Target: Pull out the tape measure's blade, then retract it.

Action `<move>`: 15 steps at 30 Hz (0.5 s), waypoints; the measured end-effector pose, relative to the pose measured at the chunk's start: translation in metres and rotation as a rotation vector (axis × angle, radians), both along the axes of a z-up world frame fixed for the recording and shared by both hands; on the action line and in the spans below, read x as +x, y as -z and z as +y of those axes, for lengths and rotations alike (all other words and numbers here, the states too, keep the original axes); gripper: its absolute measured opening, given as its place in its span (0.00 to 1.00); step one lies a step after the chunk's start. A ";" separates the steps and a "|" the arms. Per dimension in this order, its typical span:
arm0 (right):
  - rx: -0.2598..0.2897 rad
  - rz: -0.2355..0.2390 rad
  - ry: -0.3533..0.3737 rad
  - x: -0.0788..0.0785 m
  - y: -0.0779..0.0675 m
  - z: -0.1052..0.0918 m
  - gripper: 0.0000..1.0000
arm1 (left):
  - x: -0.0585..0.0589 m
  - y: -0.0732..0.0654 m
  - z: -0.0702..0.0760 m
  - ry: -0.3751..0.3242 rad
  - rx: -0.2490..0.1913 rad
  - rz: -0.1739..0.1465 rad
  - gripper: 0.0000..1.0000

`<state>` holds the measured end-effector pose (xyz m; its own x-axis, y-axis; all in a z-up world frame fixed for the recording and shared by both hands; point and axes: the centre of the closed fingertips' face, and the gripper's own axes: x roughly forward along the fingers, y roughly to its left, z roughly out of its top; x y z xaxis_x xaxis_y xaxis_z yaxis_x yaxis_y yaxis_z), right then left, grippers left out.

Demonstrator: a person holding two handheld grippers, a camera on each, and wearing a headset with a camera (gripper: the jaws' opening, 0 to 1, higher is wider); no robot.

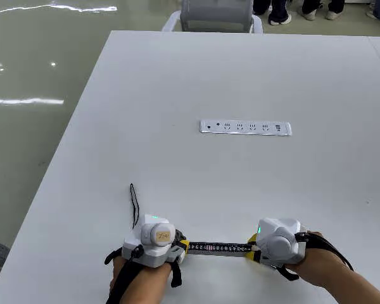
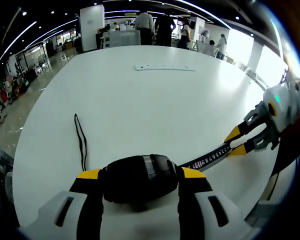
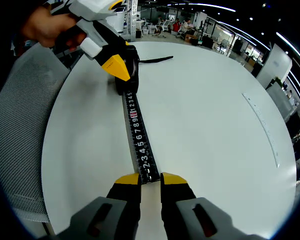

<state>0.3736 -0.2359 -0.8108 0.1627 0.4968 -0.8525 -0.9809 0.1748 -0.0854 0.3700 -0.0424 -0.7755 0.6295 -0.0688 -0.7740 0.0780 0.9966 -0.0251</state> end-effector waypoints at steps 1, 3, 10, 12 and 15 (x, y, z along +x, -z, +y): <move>0.001 0.000 0.001 0.000 0.000 0.001 0.13 | 0.000 0.000 0.000 0.001 0.000 0.000 0.57; 0.003 -0.002 0.002 0.001 0.001 0.002 0.13 | 0.000 0.000 0.000 0.002 0.000 0.000 0.57; 0.005 -0.007 -0.006 -0.001 0.000 0.008 0.13 | -0.001 0.000 0.000 0.001 0.000 0.000 0.57; 0.003 -0.004 -0.005 -0.001 0.000 0.008 0.13 | -0.001 0.000 -0.001 0.001 0.000 0.000 0.57; 0.001 -0.004 -0.004 -0.001 0.000 0.009 0.13 | -0.002 0.000 -0.001 0.001 0.000 0.000 0.57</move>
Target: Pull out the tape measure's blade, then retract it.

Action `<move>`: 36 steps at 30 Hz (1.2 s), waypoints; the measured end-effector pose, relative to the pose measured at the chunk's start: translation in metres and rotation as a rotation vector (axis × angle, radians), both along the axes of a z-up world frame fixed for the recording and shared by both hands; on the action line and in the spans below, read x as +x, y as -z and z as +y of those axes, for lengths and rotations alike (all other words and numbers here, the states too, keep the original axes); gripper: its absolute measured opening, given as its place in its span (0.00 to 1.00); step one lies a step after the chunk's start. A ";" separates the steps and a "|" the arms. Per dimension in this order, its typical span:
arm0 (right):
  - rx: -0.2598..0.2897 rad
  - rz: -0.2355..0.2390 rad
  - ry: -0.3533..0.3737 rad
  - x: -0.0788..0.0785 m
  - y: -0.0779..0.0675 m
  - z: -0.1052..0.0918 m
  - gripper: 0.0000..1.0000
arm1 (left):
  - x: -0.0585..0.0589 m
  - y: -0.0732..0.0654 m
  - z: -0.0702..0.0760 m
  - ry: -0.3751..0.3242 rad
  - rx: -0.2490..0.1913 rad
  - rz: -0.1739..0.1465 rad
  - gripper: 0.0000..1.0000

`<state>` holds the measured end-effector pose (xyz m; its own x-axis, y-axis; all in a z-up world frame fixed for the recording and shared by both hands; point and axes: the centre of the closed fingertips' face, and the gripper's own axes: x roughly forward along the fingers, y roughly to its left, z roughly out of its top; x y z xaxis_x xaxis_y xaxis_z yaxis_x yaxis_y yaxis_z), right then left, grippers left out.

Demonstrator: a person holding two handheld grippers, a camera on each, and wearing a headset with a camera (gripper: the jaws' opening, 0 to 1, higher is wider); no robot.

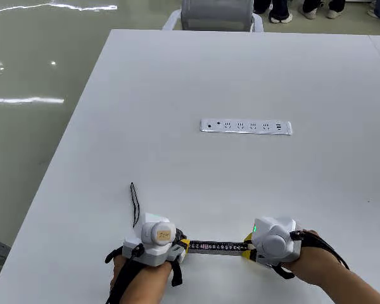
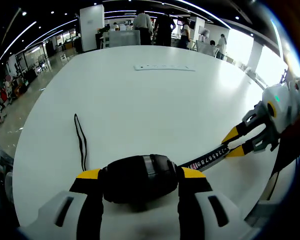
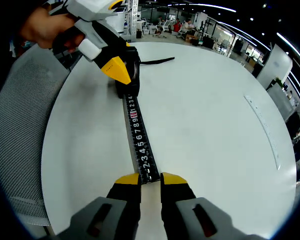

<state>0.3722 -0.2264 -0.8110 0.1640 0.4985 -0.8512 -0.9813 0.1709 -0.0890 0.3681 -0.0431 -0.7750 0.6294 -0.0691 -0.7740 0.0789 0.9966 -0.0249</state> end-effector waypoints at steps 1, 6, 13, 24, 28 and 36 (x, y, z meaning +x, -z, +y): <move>0.001 0.000 0.000 0.000 -0.001 0.001 0.13 | 0.000 0.000 0.000 0.000 0.000 0.000 0.57; 0.003 0.002 0.002 0.000 0.000 0.003 0.13 | 0.000 0.000 0.001 -0.001 0.000 0.000 0.57; 0.004 0.004 -0.001 0.000 -0.001 0.006 0.13 | 0.001 0.001 0.002 -0.001 -0.001 0.000 0.57; 0.006 0.001 -0.009 0.000 -0.002 0.013 0.13 | 0.001 0.000 0.002 -0.003 -0.001 -0.001 0.57; 0.009 0.001 -0.009 0.000 -0.001 0.016 0.13 | 0.001 0.001 0.002 -0.003 -0.001 -0.002 0.57; 0.011 0.001 -0.015 0.000 0.000 0.023 0.13 | 0.002 0.001 0.001 -0.004 -0.001 -0.002 0.57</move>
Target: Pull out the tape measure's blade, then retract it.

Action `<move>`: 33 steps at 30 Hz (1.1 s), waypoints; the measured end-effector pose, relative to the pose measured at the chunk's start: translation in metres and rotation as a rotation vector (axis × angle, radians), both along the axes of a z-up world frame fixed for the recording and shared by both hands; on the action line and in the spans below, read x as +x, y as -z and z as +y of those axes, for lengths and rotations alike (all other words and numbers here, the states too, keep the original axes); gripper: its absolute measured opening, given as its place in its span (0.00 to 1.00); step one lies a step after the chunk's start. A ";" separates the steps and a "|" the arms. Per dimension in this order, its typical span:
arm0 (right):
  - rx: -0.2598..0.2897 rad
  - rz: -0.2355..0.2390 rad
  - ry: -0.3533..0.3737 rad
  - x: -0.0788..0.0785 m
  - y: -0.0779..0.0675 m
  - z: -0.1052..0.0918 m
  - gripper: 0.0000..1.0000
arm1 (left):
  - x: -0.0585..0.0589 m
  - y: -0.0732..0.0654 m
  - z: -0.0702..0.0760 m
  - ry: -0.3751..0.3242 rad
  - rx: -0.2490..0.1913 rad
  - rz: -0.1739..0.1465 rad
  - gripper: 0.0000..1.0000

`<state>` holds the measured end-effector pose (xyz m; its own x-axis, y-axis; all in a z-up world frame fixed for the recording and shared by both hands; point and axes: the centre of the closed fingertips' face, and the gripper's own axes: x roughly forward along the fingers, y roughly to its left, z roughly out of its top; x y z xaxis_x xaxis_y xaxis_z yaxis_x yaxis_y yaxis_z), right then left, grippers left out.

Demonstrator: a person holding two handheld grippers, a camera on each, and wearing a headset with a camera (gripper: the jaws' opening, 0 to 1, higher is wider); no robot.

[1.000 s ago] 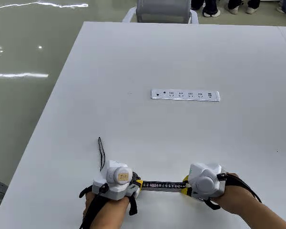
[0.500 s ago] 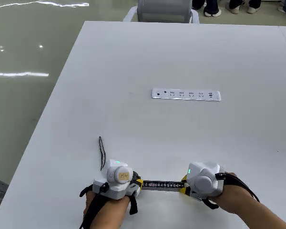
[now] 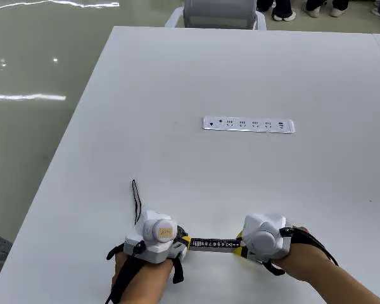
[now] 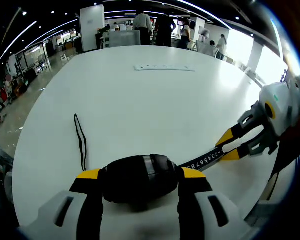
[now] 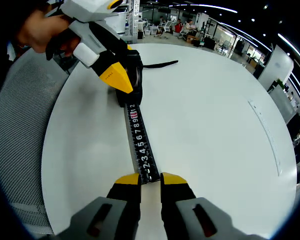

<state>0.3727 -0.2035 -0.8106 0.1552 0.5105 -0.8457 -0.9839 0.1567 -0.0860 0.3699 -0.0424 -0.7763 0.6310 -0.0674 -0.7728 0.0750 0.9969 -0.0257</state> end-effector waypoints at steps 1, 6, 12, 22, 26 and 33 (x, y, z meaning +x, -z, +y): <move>0.001 0.000 0.000 0.000 0.000 0.001 0.13 | 0.000 0.000 0.000 0.000 0.000 0.000 0.57; 0.004 -0.003 -0.004 0.000 -0.001 0.004 0.13 | 0.000 0.000 -0.001 0.000 0.001 0.001 0.57; 0.005 0.002 -0.001 -0.002 -0.002 0.006 0.13 | 0.000 0.000 -0.001 -0.001 0.001 0.001 0.57; 0.005 -0.001 -0.006 -0.005 -0.002 0.012 0.13 | -0.002 -0.001 -0.001 -0.002 0.002 0.000 0.57; 0.005 0.000 -0.011 -0.006 -0.001 0.014 0.13 | -0.002 -0.001 -0.001 0.000 0.002 0.000 0.57; 0.006 -0.001 -0.019 -0.005 -0.001 0.018 0.13 | -0.002 0.000 0.000 -0.001 0.001 -0.001 0.57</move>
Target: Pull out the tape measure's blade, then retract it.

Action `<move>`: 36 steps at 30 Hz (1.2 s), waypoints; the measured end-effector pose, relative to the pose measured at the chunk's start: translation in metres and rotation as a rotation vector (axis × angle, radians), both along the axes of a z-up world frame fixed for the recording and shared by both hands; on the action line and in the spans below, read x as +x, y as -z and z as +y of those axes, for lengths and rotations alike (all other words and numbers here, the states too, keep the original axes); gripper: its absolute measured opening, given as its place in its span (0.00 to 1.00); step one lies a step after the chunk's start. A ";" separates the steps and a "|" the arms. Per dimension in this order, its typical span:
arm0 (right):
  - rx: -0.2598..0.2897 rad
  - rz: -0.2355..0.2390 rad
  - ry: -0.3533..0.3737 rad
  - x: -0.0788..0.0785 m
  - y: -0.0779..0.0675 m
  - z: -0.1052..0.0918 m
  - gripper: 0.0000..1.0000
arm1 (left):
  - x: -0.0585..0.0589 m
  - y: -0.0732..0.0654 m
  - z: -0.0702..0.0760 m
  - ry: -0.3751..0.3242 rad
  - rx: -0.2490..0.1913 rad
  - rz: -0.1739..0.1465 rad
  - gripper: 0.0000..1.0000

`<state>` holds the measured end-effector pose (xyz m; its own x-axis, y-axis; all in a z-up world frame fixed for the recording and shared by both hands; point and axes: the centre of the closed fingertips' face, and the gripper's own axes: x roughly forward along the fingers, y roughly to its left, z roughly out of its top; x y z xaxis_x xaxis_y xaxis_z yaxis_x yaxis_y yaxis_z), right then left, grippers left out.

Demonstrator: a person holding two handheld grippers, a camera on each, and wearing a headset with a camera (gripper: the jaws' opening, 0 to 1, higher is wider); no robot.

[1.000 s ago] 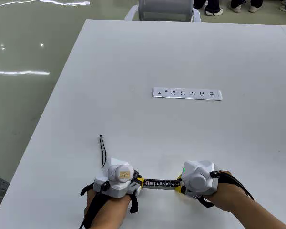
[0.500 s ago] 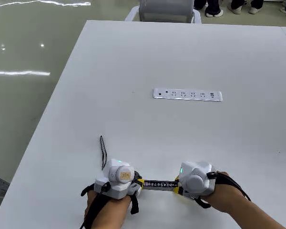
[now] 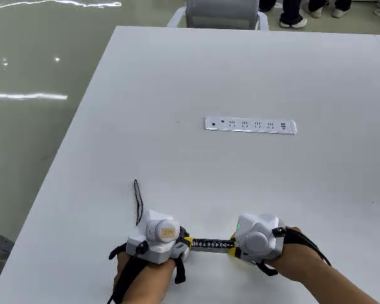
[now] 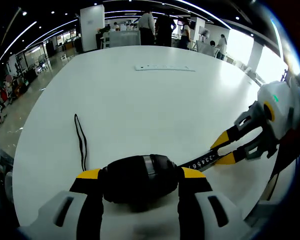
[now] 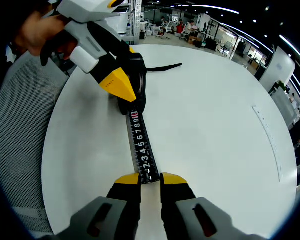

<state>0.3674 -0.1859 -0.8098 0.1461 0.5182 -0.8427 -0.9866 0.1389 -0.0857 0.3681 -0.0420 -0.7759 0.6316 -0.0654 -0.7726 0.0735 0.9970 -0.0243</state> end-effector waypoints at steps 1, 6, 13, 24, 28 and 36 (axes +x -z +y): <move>0.000 -0.001 -0.001 0.000 0.000 0.000 0.13 | 0.000 0.000 0.000 0.000 0.000 0.000 0.57; 0.002 -0.001 -0.004 0.001 0.001 0.002 0.13 | 0.000 0.000 0.000 0.000 0.001 0.000 0.57; 0.004 0.001 -0.007 0.000 0.000 0.007 0.13 | 0.001 0.000 0.001 0.000 0.000 0.002 0.57; 0.003 0.003 -0.010 0.000 0.001 0.011 0.13 | 0.001 0.001 0.001 -0.001 -0.001 0.001 0.57; 0.003 0.003 -0.008 0.000 0.001 0.013 0.13 | 0.001 0.001 0.001 -0.001 -0.002 0.000 0.57; 0.004 0.003 -0.015 -0.001 0.002 0.018 0.13 | 0.000 0.000 0.002 -0.002 -0.004 -0.003 0.57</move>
<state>0.3668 -0.1678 -0.8116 0.1363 0.5234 -0.8411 -0.9888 0.1247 -0.0826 0.3686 -0.0399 -0.7757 0.6336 -0.0673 -0.7707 0.0720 0.9970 -0.0278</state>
